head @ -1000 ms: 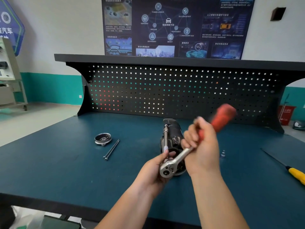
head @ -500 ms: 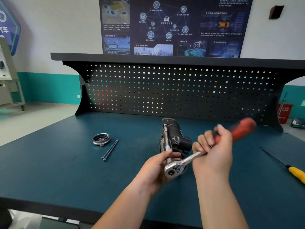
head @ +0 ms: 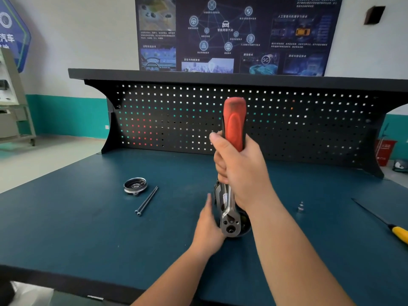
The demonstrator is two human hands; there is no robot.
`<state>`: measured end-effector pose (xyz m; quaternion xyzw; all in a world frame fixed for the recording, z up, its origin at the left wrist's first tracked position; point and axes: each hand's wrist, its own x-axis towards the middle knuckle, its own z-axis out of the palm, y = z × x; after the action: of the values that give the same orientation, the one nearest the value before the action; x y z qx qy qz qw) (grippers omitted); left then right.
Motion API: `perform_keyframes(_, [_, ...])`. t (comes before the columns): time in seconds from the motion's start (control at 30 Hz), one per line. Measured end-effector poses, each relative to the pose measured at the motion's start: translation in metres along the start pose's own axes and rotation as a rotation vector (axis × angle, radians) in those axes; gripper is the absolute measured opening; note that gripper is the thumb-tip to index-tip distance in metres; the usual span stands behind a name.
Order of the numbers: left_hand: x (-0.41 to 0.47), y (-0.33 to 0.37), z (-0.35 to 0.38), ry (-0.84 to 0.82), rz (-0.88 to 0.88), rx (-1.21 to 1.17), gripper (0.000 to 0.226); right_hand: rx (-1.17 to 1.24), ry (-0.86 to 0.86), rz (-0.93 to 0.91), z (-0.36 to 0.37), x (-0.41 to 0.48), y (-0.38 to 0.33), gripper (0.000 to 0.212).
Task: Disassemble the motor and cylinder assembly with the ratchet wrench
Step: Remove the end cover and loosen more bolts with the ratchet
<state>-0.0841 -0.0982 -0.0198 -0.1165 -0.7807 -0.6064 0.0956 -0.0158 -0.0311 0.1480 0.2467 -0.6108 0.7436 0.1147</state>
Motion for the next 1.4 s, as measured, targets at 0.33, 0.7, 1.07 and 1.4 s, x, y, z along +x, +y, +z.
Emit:
perform_keyframes(0.33, [0.011,-0.018,0.003,-0.029,0.032,0.079,0.022,0.077,-0.095,0.001,-0.005,0.012,0.005,0.019])
perform_keyframes(0.7, [0.056,-0.013,0.015,-0.026,0.072,-0.021,0.032,0.085,0.008,-0.015,-0.026,0.048,0.032,0.023])
perform_keyframes(1.07, [0.101,-0.029,0.055,0.065,-0.021,0.100,0.030,0.205,0.225,-0.072,-0.081,0.074,0.045,0.021])
perform_keyframes(1.4, [0.070,0.020,0.008,0.095,-0.190,-0.388,0.043,0.345,0.281,-0.101,-0.095,0.069,0.047,0.021])
